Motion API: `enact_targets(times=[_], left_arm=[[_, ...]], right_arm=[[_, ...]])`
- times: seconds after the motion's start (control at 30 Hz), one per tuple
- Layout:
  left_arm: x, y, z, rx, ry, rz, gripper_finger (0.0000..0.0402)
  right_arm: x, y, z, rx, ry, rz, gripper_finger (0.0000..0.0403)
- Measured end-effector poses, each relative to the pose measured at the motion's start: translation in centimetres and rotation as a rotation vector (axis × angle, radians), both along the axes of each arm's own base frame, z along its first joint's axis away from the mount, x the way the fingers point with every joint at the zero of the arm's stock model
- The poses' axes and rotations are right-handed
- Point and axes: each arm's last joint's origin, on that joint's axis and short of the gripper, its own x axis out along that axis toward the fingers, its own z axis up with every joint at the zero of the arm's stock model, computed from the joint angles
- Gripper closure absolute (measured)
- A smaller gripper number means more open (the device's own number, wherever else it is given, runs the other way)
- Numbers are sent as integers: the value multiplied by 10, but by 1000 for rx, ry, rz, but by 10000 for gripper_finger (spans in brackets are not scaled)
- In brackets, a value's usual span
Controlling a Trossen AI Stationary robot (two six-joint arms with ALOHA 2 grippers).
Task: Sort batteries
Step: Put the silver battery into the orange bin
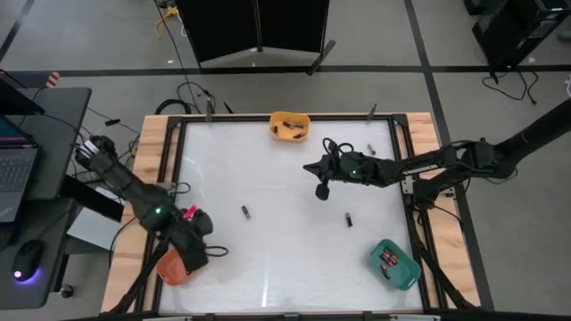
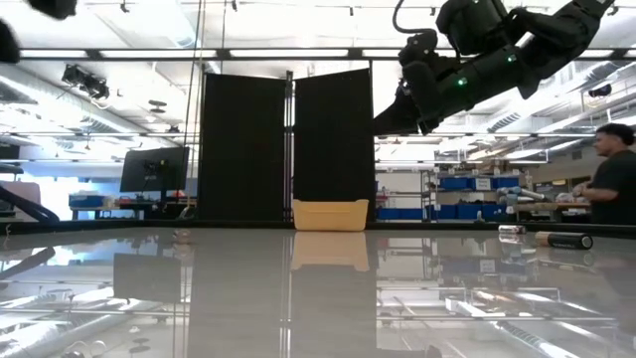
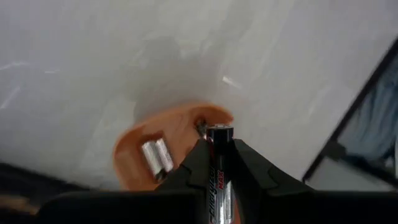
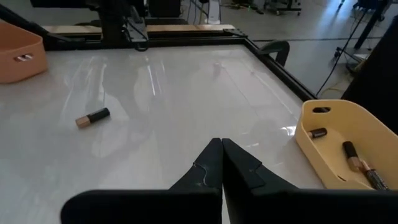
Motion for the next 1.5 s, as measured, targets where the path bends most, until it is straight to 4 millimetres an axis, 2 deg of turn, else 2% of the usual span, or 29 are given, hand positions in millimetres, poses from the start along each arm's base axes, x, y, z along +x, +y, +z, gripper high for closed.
enact_targets(times=[0.3, 0.47, 0.7, 1.13, 1.5], left_arm=[[-26, -20, -55, -19, -71, 150, 357], [-41, -23, -73, -24, -41, 187, 357], [-49, -19, -86, 15, -10, 215, 357], [-48, -18, -104, 28, -55, 236, 356], [-50, -19, -103, 2, 25, 207, 309]], right_arm=[[0, -1, 1, -7, -12, 3, 394], [1, -1, 2, -7, -18, 3, 394], [1, -1, 2, -1, -22, -1, 394], [0, -1, 2, 4, -24, -9, 394], [-1, -7, 2, -1, -23, -30, 387]])
